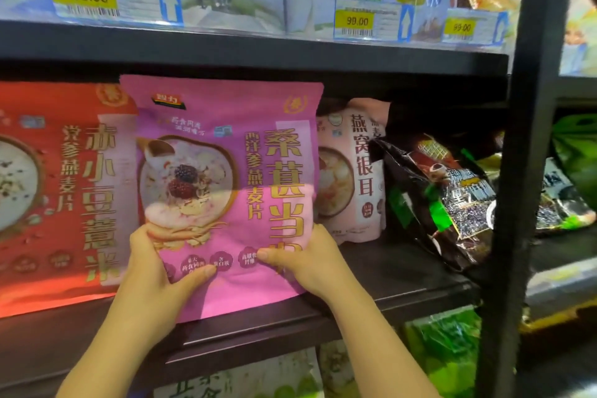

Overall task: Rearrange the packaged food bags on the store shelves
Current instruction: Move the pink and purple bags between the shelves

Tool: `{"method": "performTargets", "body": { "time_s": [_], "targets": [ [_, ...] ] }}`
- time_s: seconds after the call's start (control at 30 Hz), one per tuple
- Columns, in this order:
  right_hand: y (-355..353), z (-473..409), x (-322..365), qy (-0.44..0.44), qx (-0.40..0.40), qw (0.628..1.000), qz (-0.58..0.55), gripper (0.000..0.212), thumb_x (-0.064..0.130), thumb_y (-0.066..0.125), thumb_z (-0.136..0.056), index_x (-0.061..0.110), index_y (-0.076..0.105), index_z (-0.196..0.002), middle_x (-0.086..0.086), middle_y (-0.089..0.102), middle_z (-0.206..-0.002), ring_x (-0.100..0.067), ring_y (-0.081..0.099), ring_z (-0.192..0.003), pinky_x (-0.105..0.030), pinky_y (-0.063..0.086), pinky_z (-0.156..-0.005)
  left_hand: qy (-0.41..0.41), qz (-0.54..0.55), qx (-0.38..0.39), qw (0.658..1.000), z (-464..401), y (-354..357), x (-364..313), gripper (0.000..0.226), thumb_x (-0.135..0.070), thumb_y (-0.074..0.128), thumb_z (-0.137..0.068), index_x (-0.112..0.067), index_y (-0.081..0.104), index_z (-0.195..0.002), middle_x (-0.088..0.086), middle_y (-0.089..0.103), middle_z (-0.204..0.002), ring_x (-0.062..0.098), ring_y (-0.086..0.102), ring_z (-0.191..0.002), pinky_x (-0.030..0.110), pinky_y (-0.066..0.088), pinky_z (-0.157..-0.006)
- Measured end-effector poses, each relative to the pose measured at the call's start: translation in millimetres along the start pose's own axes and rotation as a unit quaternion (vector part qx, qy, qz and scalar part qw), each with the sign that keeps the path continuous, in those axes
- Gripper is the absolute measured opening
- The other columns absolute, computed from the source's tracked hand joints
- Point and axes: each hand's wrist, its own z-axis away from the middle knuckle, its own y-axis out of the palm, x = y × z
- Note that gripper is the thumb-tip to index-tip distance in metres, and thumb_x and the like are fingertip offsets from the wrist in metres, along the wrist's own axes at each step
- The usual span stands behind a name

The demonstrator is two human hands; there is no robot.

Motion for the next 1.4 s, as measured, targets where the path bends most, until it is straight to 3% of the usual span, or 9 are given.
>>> {"method": "performTargets", "body": {
  "time_s": [0.13,0.23,0.37,0.57,0.7,0.8,0.97,1.17,1.4],
  "targets": [
    [2.3,-13.4,-5.9,0.013,0.000,1.000,-0.006,0.032,0.017,0.092,-0.079,0.015,0.080,-0.109,-0.006,0.081,-0.086,-0.007,0.072,-0.067,-0.016,0.055,-0.061,-0.053,-0.013,0.020,0.998,-17.9,2.8,1.1,0.065,-0.020,0.093,-0.071,-0.028,0.032,-0.089,0.005,0.055,-0.098,0.014,0.054,-0.082,0.025,0.039,-0.064],
    [3.2,-18.3,-10.7,0.021,0.001,1.000,-0.018,0.029,0.016,0.093,-0.078,0.016,0.079,-0.103,-0.002,0.080,-0.084,0.001,0.070,-0.062,-0.012,0.052,-0.056,-0.074,-0.016,0.025,0.997,-20.3,4.4,1.0,0.064,-0.022,0.093,-0.072,-0.017,0.034,-0.097,0.010,0.057,-0.104,0.017,0.056,-0.087,0.028,0.041,-0.067],
    [3.6,-21.3,-14.2,0.019,0.002,1.000,-0.017,0.031,0.020,0.095,-0.075,0.020,0.078,-0.101,0.003,0.081,-0.085,0.001,0.072,-0.067,-0.010,0.052,-0.058,-0.088,-0.027,0.022,0.996,-16.1,4.0,-2.3,0.066,-0.022,0.092,-0.074,-0.012,0.034,-0.104,0.011,0.060,-0.108,0.016,0.059,-0.090,0.020,0.041,-0.066],
    [8.3,-18.9,-15.6,-0.001,-0.020,1.000,-0.001,0.035,0.026,0.097,-0.073,0.019,0.079,-0.103,-0.003,0.081,-0.091,-0.017,0.078,-0.084,-0.031,0.063,-0.075,-0.101,-0.042,0.000,0.994,-5.1,2.5,-12.8,0.064,-0.020,0.092,-0.075,-0.022,0.036,-0.106,0.008,0.063,-0.110,0.015,0.062,-0.092,0.021,0.043,-0.068],
    [7.0,-16.0,-15.3,0.004,-0.016,1.000,0.019,0.055,0.035,0.098,-0.068,0.018,0.075,-0.116,-0.011,0.074,-0.111,-0.030,0.068,-0.112,-0.046,0.059,-0.095,-0.112,-0.075,-0.034,0.990,3.4,0.5,-25.1,0.070,-0.022,0.095,-0.070,-0.013,0.044,-0.117,0.012,0.057,-0.118,0.034,0.060,-0.104,0.040,0.050,-0.083],
    [-4.5,-10.2,-13.7,0.004,0.021,0.999,0.047,0.064,0.035,0.098,-0.069,0.016,0.068,-0.123,-0.008,0.073,-0.117,-0.024,0.070,-0.111,-0.045,0.059,-0.097,-0.132,-0.116,-0.029,0.984,9.8,-5.8,-35.8,0.080,-0.032,0.097,-0.066,-0.011,0.046,-0.125,0.011,0.058,-0.124,0.030,0.061,-0.112,0.052,0.051,-0.097],
    [-36.6,13.5,-4.6,-0.016,0.076,0.983,0.165,0.081,0.046,0.093,-0.073,0.015,0.055,-0.138,-0.007,0.066,-0.133,-0.026,0.064,-0.120,-0.048,0.055,-0.100,-0.137,-0.202,0.002,0.970,29.1,-19.1,-54.1,0.085,-0.030,0.096,-0.068,-0.007,0.048,-0.134,0.017,0.060,-0.131,0.035,0.057,-0.124,0.051,0.048,-0.103],
    [-74.9,62.1,12.7,-0.037,0.077,0.967,0.242,0.100,0.054,0.089,-0.076,0.012,0.044,-0.154,-0.011,0.054,-0.152,-0.031,0.054,-0.137,-0.047,0.049,-0.108,-0.104,-0.267,0.047,0.957,67.8,-35.9,-89.0,0.094,-0.038,0.090,-0.075,-0.008,0.041,-0.150,0.020,0.052,-0.146,0.037,0.051,-0.132,0.047,0.045,-0.105],
    [-88.6,144.6,38.1,-0.024,0.083,0.943,0.322,0.098,0.059,0.084,-0.079,0.014,0.042,-0.156,-0.010,0.050,-0.156,-0.031,0.049,-0.141,-0.045,0.047,-0.109,-0.073,-0.264,0.139,0.952,132.2,-57.7,-135.5,0.086,-0.053,0.084,-0.077,-0.018,0.048,-0.147,0.011,0.059,-0.142,0.027,0.060,-0.117,0.038,0.048,-0.096]
  ]
}}
